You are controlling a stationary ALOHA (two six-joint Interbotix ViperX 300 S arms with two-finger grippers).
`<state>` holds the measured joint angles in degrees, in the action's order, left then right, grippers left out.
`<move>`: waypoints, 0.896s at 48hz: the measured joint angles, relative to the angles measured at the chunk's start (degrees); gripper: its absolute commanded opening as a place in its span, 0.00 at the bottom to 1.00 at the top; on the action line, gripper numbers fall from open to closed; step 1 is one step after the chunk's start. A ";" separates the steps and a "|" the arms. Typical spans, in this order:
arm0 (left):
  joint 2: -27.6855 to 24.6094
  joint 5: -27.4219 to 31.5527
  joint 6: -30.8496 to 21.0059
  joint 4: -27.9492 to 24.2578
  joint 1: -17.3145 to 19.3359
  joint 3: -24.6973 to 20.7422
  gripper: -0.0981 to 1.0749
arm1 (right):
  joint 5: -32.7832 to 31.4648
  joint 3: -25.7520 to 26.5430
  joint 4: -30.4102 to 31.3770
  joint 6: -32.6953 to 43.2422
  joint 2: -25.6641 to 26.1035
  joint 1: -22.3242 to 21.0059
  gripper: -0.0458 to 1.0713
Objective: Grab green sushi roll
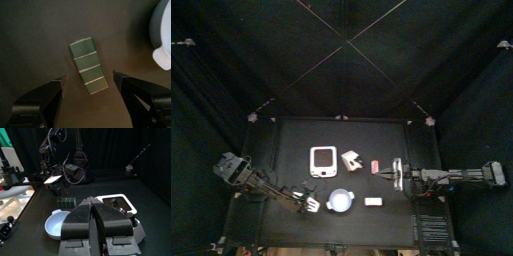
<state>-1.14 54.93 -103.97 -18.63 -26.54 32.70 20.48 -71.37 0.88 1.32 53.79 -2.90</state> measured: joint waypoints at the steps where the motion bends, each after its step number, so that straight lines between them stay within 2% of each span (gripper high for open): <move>1: -0.18 -0.18 0.00 0.09 0.00 -0.09 0.95 | 0.00 -0.09 0.00 0.00 0.00 0.00 0.08; 17: -4.57 -4.31 -2.37 0.00 1.49 0.97 0.95 | 0.00 -0.09 0.09 0.00 -0.09 -0.09 0.08; 26: -5.36 -5.01 -4.57 -0.44 1.76 1.76 0.93 | 0.00 0.00 0.09 0.00 -0.09 -0.09 0.08; 43: -5.27 -5.19 -6.50 -1.67 1.93 3.25 0.74 | 0.00 -0.09 0.09 0.00 -0.09 -0.09 0.08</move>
<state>-6.42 49.75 -110.48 -20.30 -24.61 35.95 20.48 -71.46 0.97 1.32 53.70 -2.99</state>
